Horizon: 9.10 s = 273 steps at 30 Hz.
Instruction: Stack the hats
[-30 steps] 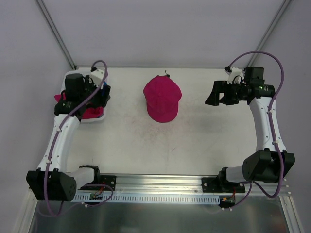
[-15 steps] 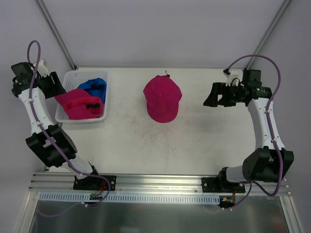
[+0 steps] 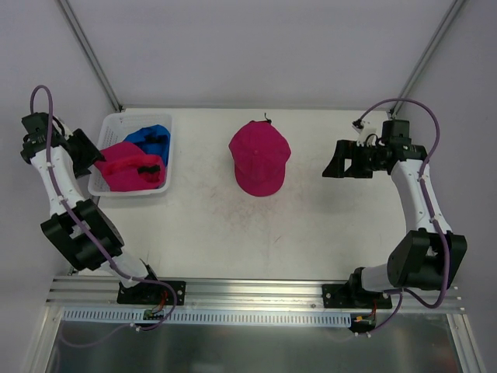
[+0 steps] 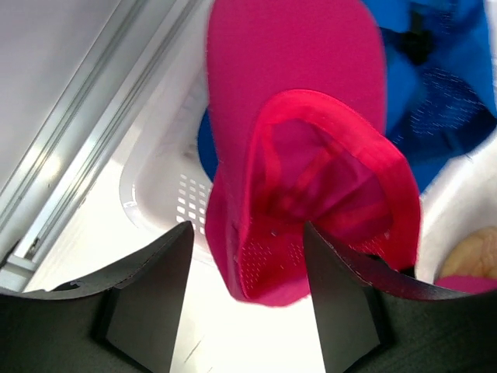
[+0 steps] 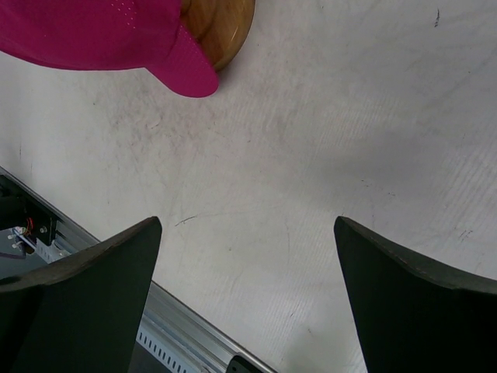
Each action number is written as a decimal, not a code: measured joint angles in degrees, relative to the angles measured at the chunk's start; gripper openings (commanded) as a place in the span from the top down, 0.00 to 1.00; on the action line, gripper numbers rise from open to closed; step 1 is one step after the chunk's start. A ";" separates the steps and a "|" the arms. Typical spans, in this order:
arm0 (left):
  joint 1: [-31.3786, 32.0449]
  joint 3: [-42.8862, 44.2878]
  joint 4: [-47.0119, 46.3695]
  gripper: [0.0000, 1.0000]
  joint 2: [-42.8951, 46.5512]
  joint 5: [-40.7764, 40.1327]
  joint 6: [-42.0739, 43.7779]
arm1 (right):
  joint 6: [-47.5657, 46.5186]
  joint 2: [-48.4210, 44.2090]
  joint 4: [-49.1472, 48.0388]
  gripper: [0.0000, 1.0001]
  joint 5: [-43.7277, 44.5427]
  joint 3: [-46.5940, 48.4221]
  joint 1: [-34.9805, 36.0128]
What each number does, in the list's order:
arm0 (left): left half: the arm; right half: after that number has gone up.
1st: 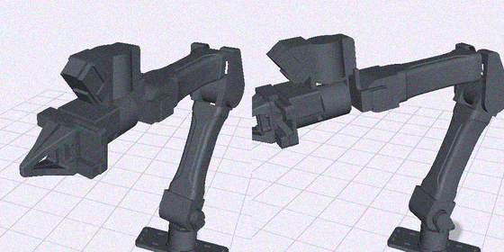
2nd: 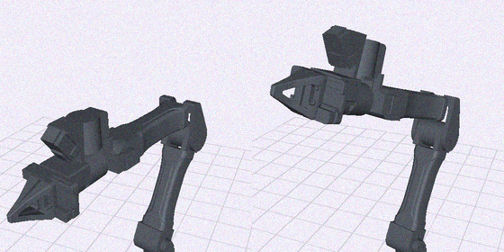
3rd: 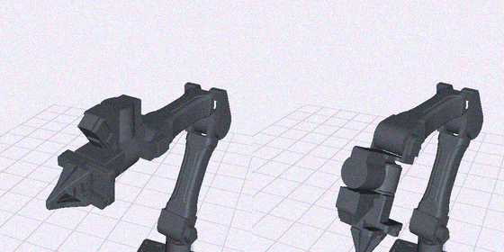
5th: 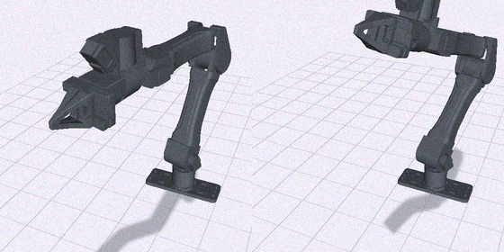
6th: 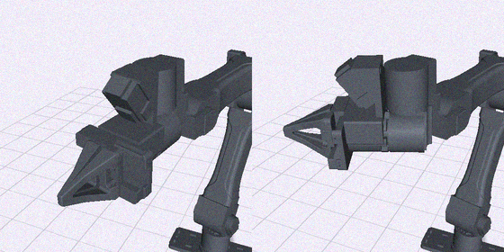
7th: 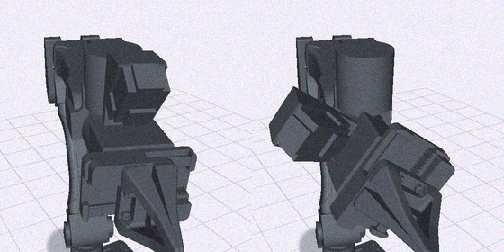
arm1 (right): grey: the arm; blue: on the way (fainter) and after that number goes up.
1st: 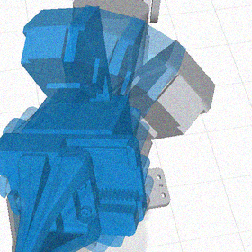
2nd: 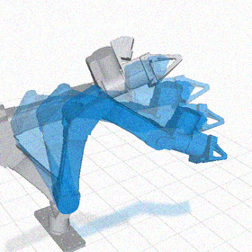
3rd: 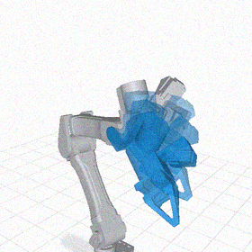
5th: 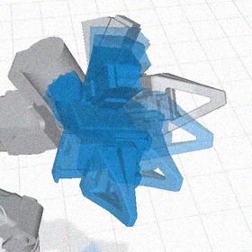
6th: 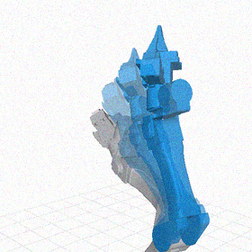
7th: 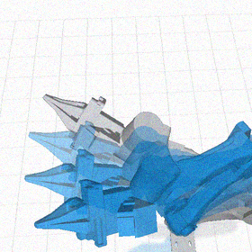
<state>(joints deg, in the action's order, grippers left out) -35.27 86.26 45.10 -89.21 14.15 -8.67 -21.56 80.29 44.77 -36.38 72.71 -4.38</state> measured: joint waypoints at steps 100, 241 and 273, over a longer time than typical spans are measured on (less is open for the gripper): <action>44.13 4.52 -35.93 0.02 22.16 26.16 -28.92 | -33.88 -4.52 -67.14 1.00 22.86 8.07 38.97; 43.30 -35.58 -92.96 0.89 -18.80 56.96 -39.30 | -14.84 -25.38 -34.58 0.07 15.30 -22.77 21.42; 42.66 -13.29 -46.18 0.65 -0.98 36.63 -4.46 | 3.37 -1.38 -31.08 0.08 12.07 2.58 21.38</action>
<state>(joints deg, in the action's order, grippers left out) 7.40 72.97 -1.08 -90.19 50.78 -13.13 -18.20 78.91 13.69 -24.32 75.29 16.99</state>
